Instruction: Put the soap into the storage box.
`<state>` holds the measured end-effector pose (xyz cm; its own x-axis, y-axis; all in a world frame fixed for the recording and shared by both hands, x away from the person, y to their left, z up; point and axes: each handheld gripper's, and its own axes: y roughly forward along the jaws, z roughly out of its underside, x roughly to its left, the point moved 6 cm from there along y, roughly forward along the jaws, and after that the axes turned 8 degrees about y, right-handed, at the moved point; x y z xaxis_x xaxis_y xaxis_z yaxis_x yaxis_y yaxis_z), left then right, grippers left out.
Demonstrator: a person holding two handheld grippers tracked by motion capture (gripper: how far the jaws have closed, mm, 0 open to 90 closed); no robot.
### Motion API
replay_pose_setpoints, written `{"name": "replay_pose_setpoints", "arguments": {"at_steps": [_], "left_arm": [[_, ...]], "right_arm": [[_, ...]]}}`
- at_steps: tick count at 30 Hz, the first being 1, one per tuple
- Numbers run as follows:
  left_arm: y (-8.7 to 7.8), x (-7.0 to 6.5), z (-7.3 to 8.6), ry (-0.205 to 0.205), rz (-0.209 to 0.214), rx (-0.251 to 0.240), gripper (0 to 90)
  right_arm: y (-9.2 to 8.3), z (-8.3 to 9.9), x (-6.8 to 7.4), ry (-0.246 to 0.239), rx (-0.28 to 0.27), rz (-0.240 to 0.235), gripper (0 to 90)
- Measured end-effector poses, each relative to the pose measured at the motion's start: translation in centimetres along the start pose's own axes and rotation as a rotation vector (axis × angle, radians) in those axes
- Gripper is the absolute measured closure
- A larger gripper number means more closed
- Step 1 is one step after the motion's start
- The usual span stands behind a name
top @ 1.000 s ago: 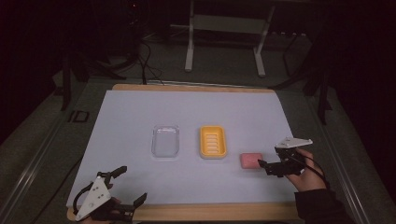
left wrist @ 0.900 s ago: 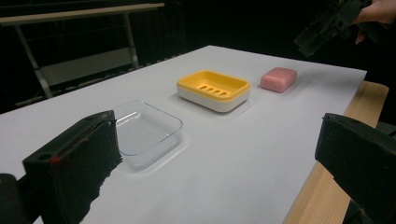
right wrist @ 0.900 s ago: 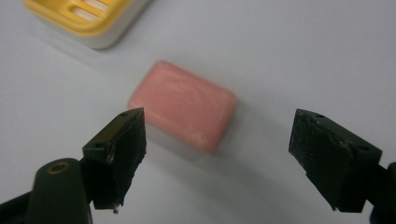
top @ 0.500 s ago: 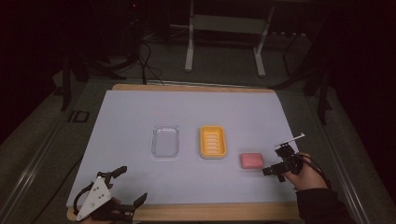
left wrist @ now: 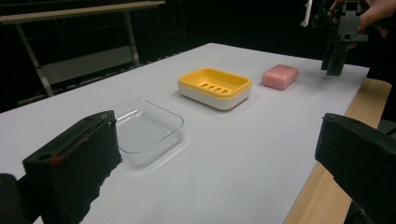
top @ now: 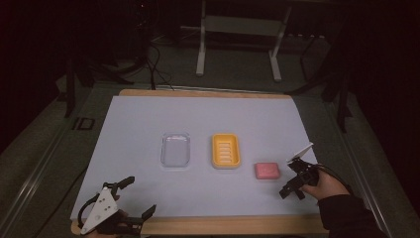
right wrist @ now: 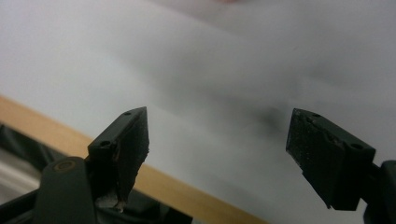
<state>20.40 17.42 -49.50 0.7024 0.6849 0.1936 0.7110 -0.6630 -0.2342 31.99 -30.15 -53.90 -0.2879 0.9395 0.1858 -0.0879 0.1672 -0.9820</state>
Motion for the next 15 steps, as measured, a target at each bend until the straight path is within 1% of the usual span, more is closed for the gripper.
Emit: {"name": "replay_pose_setpoints", "arguments": {"at_steps": [1, 2, 4, 5, 6, 8, 9, 10, 11, 13, 15], "left_arm": [[0.0, 0.0, 0.0, 0.001, 0.000, 0.001, 0.2], [0.0, 0.0, 0.0, 0.001, 0.001, 0.002, 0.2], [0.0, 0.0, 0.0, 0.001, 0.002, 0.004, 0.2], [0.0, 0.0, 0.0, 0.000, 0.002, 0.003, 0.2], [0.0, 0.0, 0.0, 0.000, 0.001, 0.003, 0.2], [0.0, 0.0, 0.0, -0.001, 0.002, 0.004, 0.2], [0.0, 0.0, 0.1, 0.001, 0.004, 0.006, 0.2], [0.0, 0.0, 0.1, 0.002, 0.005, 0.008, 0.2], [0.1, 0.0, 0.1, 0.002, 0.008, 0.012, 0.2], [0.1, -0.1, 0.2, 0.002, 0.010, 0.013, 0.2], [0.1, -0.1, 0.1, 0.001, 0.015, 0.011, 0.2]], "right_arm": [[0.0, 0.1, 0.0, -0.019, 0.016, -0.004, 21.2], [0.1, 0.2, 0.1, -0.024, 0.036, -0.014, 21.2], [0.2, 0.4, 0.1, -0.064, 0.068, -0.010, 21.3], [0.2, 0.6, 0.2, -0.065, 0.090, -0.014, 21.4], [0.3, 0.7, 0.2, -0.088, 0.104, -0.015, 21.3], [0.4, 0.9, 0.3, -0.177, 0.112, -0.005, 21.4], [0.5, 1.0, 0.4, -0.198, 0.122, -0.003, 21.2], [0.6, 1.0, 0.4, -0.243, 0.119, 0.011, 21.2], [0.6, 1.1, 0.5, -0.308, 0.105, 0.031, 21.7], [0.8, 1.4, 0.7, -0.380, 0.128, 0.039, 21.6], [1.1, 1.7, 0.8, -0.502, 0.143, 0.076, 19.8]]}}
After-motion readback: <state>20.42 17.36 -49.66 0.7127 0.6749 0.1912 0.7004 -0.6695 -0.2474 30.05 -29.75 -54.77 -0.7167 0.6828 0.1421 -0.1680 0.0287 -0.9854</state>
